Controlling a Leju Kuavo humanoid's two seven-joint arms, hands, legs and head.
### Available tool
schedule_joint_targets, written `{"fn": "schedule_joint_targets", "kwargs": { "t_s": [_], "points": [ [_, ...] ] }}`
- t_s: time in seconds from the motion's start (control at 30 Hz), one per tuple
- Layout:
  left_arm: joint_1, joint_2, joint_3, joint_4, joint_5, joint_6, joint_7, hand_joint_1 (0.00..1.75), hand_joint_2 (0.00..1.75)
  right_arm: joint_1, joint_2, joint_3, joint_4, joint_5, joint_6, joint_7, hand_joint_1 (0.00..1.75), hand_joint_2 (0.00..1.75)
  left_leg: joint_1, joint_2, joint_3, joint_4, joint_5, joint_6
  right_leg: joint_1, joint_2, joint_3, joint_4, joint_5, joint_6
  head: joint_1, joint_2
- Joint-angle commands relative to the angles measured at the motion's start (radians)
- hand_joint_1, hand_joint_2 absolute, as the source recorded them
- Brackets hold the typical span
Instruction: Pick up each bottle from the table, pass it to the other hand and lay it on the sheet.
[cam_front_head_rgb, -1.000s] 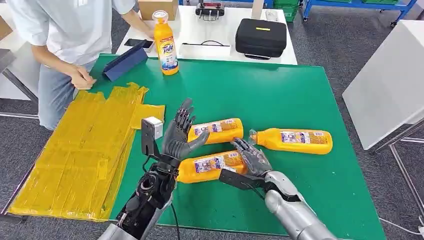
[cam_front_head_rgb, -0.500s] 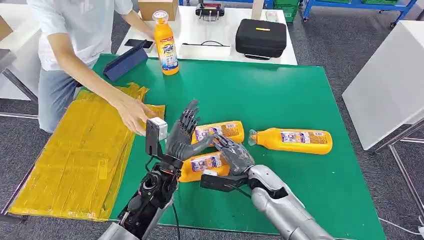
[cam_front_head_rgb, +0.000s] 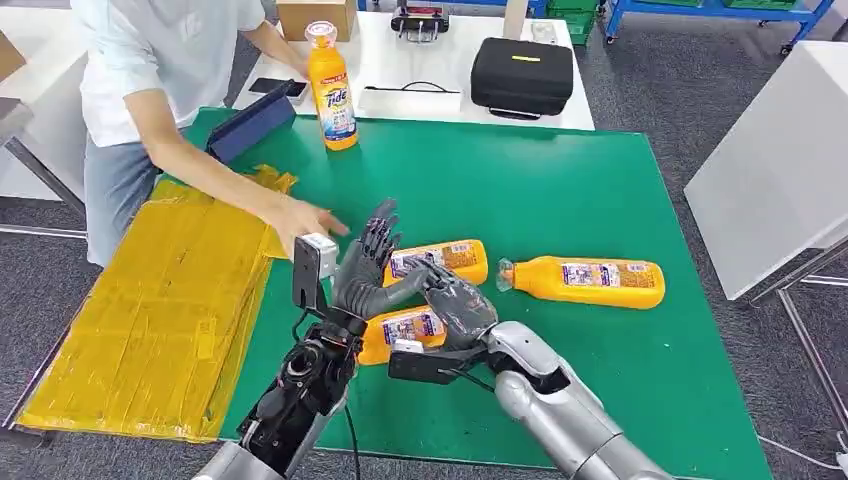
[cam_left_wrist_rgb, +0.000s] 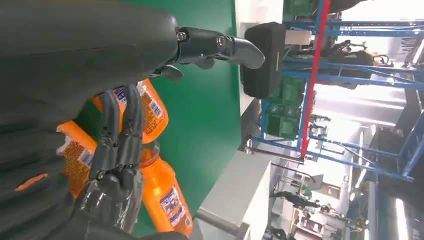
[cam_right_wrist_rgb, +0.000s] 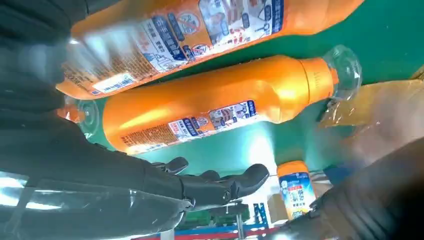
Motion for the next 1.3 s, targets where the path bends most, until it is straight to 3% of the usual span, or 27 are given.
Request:
{"fn": "schedule_joint_targets", "kwargs": {
  "t_s": [0.03, 0.43, 0.77, 1.3],
  "points": [
    [-0.048, 0.017, 0.008, 0.061, 0.011, 0.01, -0.003, 0.0, 1.75, -0.129, 0.006, 0.116, 0.198, -0.066, 0.114, -0.05, 0.0, 1.75, 0.001, 0.004, 0.004, 0.0, -0.002, -0.003, 0.001, 0.003, 0.004, -0.001, -0.001, -0.002, 0.0, 0.0],
    [-0.064, 0.018, -0.004, 0.092, 0.026, 0.012, -0.011, 0.0, 1.75, -0.22, 0.071, 0.188, 0.411, -0.161, 0.208, -0.119, 0.0, 1.75, 0.001, 0.003, 0.002, 0.0, -0.001, -0.002, 0.001, 0.002, 0.002, 0.0, 0.0, -0.002, 0.0, 0.0],
    [-0.064, 0.018, -0.004, 0.092, 0.026, 0.012, -0.011, 0.0, 1.75, -0.22, 0.071, 0.188, 0.411, -0.161, 0.208, -0.119, 0.0, 1.75, 0.0, 0.002, 0.002, 0.0, 0.0, -0.002, 0.001, 0.001, 0.002, -0.001, -0.001, -0.002, 0.0, 0.0],
    [-0.063, 0.035, -0.006, 0.091, 0.049, 0.039, -0.02, 0.0, 1.75, -0.269, 0.118, 0.303, 0.606, -0.223, 0.269, -0.144, 0.0, 1.75, 0.002, 0.001, 0.005, -0.001, -0.001, -0.003, 0.002, 0.0, 0.006, -0.002, -0.001, -0.003, 0.0, 0.0]
  ]
}}
